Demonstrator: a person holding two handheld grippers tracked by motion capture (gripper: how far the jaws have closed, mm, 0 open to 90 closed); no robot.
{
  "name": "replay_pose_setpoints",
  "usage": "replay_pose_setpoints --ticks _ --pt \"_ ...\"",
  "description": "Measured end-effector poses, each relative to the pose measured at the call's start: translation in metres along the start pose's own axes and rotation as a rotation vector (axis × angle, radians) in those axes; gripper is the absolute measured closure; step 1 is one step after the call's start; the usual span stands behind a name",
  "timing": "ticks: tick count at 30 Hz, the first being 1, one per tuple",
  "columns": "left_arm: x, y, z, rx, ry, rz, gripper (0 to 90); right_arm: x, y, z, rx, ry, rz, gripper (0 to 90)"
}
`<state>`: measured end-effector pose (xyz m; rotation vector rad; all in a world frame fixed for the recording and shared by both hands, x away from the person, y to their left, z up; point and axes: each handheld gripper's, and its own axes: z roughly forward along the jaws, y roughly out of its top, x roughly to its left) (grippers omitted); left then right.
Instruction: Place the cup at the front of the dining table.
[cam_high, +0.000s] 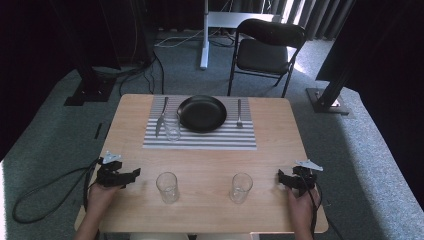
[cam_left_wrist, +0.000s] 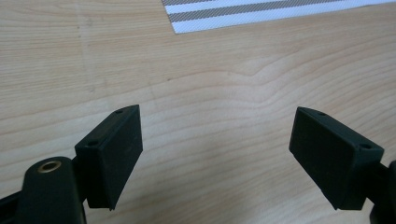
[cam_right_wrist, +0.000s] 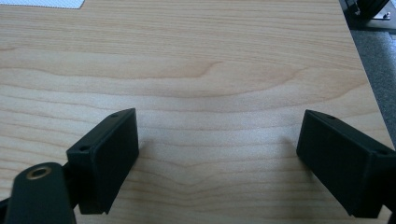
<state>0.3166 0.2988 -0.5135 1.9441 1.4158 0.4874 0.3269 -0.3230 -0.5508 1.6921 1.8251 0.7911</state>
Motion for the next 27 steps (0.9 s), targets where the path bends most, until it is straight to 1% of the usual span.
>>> replay_pose_setpoints --ticks 5,9,11,12,13,14,16,18,20,24,25,26,27 --pt "0.000 -0.012 -0.007 -0.010 0.025 0.001 17.9 0.000 0.000 0.000 0.000 0.000 0.001 12.3" --pt "0.001 -0.022 -0.009 -0.009 0.029 -0.013 17.9 0.000 0.000 0.000 0.001 0.000 0.000 12.3" --pt "0.000 -0.024 -0.009 -0.006 0.029 -0.009 17.9 0.000 0.000 0.000 0.001 0.000 0.001 12.3" --pt "-0.001 -0.028 -0.011 -0.008 0.044 0.001 17.9 0.000 0.000 0.000 0.001 0.000 0.000 12.3" --pt "-0.002 -0.029 -0.012 -0.015 0.053 0.001 17.9 0.000 0.000 0.000 0.001 0.000 0.000 12.3" --pt "-0.002 -0.031 -0.013 -0.020 0.057 0.000 17.9 0.000 0.000 0.000 0.001 0.000 0.000 12.3" --pt "-0.002 -0.034 -0.017 -0.036 0.079 -0.007 17.9 0.000 0.000 0.000 0.001 0.000 0.000 12.3" --pt "-0.002 -0.038 -0.020 -0.062 0.095 -0.017 17.9 0.000 0.000 0.000 0.001 0.000 0.001 12.3" --pt "-0.001 -0.042 -0.025 -0.099 0.133 -0.037 17.9 0.000 0.000 0.000 0.001 0.000 0.000 12.3" --pt "0.001 -0.049 -0.031 -0.126 0.194 -0.039 17.9 0.000 0.000 0.000 0.001 0.000 0.001 12.3" --pt "0.003 -0.051 -0.033 -0.127 0.200 -0.044 17.9 0.000 0.000 0.000 0.001 0.000 0.001 12.3" --pt "0.004 -0.053 -0.034 -0.134 0.195 -0.053 17.9 0.000 0.000 0.000 0.001 0.000 0.000 12.3" --pt "0.006 -0.054 -0.035 -0.137 0.203 -0.057 17.9 0.000 0.000 0.000 0.001 0.000 0.000 12.3"
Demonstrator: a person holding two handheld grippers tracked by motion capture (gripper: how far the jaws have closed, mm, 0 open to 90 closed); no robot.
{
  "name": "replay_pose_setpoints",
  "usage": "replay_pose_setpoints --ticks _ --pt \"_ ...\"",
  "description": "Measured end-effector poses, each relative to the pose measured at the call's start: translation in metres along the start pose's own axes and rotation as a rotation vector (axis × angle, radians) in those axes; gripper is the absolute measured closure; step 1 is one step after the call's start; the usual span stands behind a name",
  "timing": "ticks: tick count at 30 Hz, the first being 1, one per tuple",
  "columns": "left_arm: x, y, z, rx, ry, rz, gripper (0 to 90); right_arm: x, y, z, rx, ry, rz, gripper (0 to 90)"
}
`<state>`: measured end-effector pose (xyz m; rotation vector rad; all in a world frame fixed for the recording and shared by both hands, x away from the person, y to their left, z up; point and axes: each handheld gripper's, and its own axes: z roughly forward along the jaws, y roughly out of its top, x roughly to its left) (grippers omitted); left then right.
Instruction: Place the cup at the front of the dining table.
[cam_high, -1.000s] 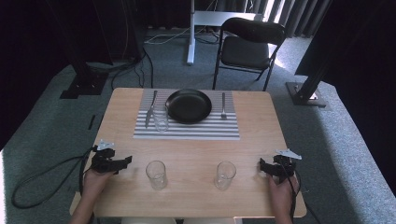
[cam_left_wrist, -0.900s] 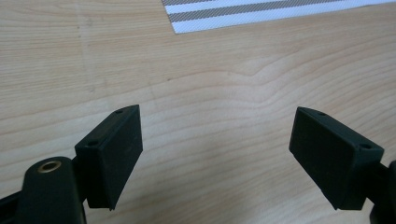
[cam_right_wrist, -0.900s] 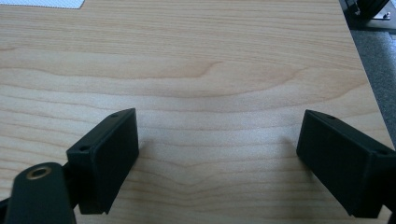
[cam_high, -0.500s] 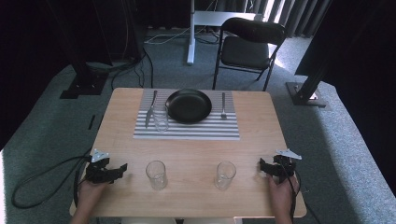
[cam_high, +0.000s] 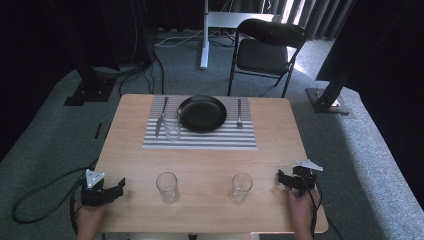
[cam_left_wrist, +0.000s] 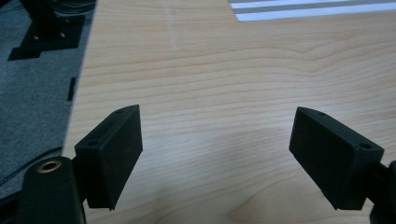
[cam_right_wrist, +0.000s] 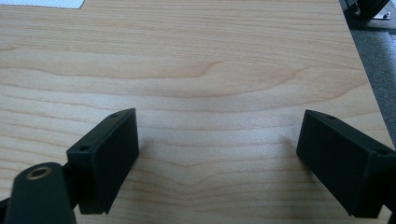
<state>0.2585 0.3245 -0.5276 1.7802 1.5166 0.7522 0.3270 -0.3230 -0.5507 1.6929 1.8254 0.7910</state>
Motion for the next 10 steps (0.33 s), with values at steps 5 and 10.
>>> replay_pose_setpoints --ticks 5,10 --pt "0.0012 -0.0056 -0.0024 0.005 0.045 0.011 18.0 0.0000 0.0000 0.0000 0.000 0.000 0.000 12.3" --pt "0.0013 -0.0079 -0.0016 0.000 0.070 0.015 17.9 0.0000 0.0001 0.0000 0.000 0.000 0.000 12.3"
